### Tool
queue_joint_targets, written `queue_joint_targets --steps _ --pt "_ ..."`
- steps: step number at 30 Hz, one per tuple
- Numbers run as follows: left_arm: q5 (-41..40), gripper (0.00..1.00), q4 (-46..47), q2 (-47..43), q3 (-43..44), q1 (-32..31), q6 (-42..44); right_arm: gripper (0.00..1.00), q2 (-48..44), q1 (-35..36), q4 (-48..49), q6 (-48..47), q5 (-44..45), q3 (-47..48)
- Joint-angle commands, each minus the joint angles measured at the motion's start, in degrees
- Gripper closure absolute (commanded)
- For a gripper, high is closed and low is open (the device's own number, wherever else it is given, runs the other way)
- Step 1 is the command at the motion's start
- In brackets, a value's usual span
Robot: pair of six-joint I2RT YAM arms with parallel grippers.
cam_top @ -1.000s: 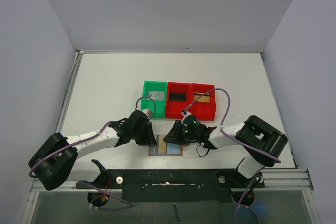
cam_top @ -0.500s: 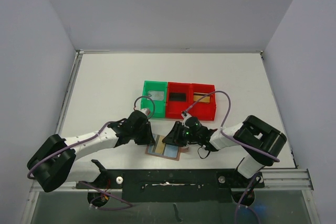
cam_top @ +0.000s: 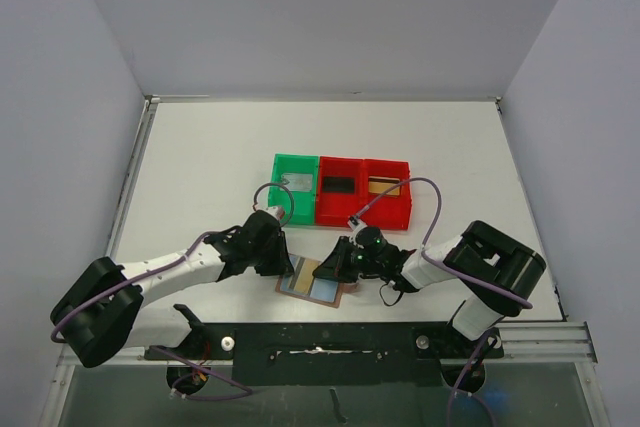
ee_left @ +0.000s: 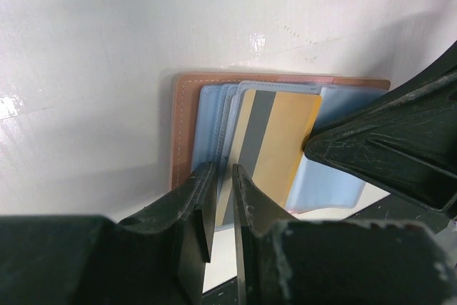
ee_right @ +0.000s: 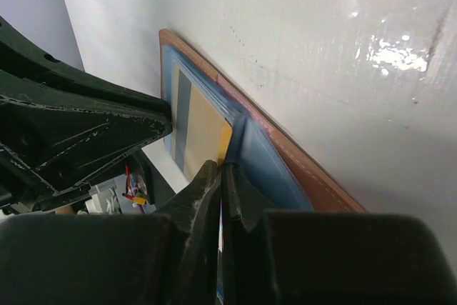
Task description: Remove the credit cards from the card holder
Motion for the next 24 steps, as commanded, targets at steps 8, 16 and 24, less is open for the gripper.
queue_joint_targets --steps 8,16,24 --pt "-0.51 0.85 0.16 -2.03 0.06 -0.33 0.41 1.0 -3.78 -0.98 -4.75 -2.97 0.06 0.76" --pt "-0.76 0.86 -0.08 -2.2 0.19 -0.33 0.63 1.0 -5.8 -3.59 -8.46 -7.02 -3.98 0.71" --pt "-0.3 0.83 -0.16 -4.11 0.94 -0.33 0.5 0.89 -6.38 -4.49 -10.09 -8.13 -5.64 2.54"
